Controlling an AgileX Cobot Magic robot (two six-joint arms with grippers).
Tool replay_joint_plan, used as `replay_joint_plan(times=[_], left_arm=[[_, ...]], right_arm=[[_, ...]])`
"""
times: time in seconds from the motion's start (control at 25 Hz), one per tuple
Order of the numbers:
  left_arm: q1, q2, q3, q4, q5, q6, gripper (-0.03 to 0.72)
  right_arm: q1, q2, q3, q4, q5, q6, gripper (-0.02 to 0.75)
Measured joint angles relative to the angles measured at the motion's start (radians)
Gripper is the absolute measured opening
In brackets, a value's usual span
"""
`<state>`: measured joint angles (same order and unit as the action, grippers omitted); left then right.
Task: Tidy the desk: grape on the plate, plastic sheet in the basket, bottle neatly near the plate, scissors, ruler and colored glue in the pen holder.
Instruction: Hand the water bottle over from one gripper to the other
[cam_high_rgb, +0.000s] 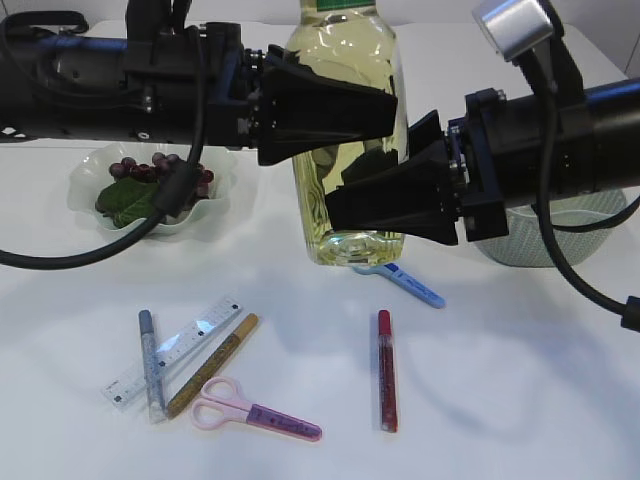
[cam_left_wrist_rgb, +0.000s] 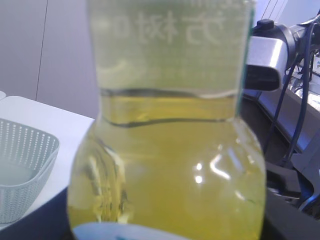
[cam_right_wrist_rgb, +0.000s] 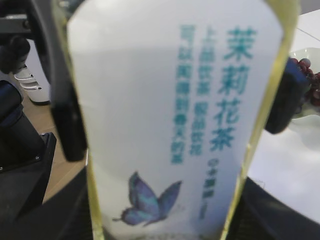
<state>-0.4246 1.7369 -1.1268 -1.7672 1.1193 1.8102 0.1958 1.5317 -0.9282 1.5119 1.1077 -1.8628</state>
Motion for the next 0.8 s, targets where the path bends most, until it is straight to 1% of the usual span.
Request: replay_joint_plan(times=[0.6,0.68,0.8], left_arm=[[0.0,0.0,0.0,0.0,0.006,0.0,0.465],[0.0,0.0,0.0,0.0,0.006,0.0,0.456],[0.0,0.0,0.0,0.0,0.008,-0.002,0.444]], right_arm=[[0.0,0.0,0.0,0.0,0.0,0.002,0.465],[0.0,0.0,0.0,-0.002,0.0,0.014,0.487],[0.0,0.0,0.0,-0.004,0.002,0.035,0.557]])
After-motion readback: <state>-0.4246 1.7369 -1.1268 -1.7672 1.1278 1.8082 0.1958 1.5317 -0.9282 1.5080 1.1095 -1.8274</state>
